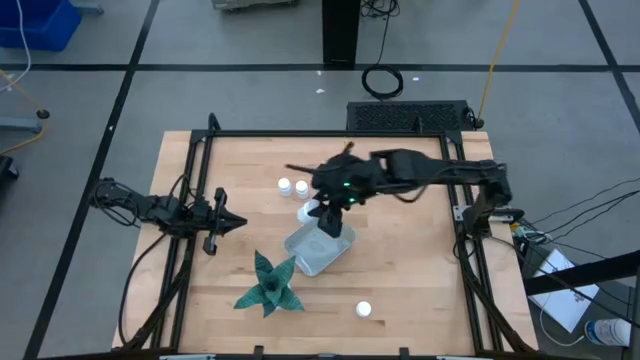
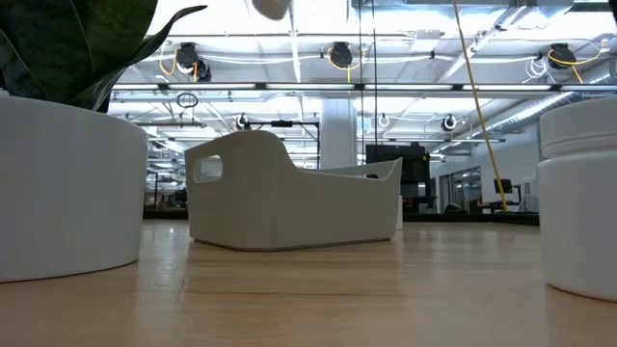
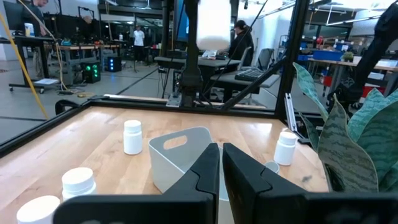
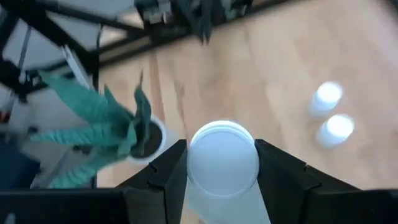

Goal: Pick and place pill bottles into a basket
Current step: Put the white pill bottle into the gray bin

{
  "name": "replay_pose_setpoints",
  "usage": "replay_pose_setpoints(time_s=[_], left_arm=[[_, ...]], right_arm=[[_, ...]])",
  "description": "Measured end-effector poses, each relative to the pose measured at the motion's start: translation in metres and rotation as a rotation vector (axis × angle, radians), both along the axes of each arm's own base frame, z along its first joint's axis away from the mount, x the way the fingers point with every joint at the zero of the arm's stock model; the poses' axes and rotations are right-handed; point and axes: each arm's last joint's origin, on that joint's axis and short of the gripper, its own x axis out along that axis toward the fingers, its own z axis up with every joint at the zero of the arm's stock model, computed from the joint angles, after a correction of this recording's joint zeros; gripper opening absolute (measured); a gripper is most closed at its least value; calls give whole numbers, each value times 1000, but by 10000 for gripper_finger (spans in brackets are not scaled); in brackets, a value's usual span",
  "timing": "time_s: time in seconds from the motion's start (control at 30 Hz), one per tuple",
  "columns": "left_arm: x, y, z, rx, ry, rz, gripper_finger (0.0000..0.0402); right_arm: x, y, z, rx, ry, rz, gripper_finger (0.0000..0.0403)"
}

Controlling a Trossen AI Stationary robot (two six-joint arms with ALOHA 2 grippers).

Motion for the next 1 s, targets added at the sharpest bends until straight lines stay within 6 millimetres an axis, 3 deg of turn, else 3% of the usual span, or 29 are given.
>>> replay_pose_setpoints(time_s=[0.2, 0.63, 1.0], left_arm=[[0, 0, 0, 0, 0, 0, 26], [0, 0, 0, 0, 0, 0, 26], [0, 0, 0, 0, 0, 0, 26]], right_arm=[[25, -1, -42, -2, 177, 79, 153], [35, 4, -86, -112, 392, 157, 155], [39, -13, -150, -131, 432, 121, 155]])
